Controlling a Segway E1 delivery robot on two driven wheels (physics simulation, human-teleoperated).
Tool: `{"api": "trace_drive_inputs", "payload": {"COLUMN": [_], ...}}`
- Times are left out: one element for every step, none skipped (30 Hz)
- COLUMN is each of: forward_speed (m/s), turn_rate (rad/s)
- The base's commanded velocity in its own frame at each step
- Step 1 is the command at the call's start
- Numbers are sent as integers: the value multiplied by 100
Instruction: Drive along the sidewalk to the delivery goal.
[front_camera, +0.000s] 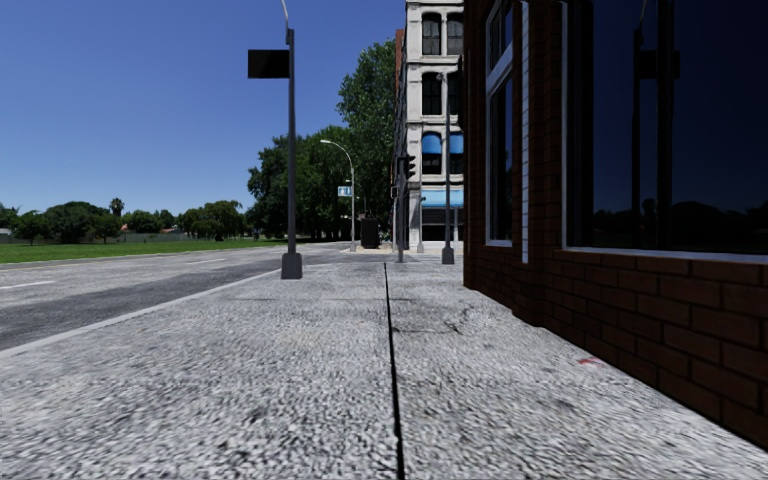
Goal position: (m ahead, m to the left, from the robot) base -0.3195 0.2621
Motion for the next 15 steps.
{"api": "trace_drive_inputs", "payload": {"forward_speed": [90, 79, 0, 0, 0, 0, 0, 0, 0, 0, 0, 0, 0, 0, 0], "turn_rate": [0, 0, 0, 0, 0, 0, 0, 0, 0, 0, 0, 0, 0, 0, 0]}}
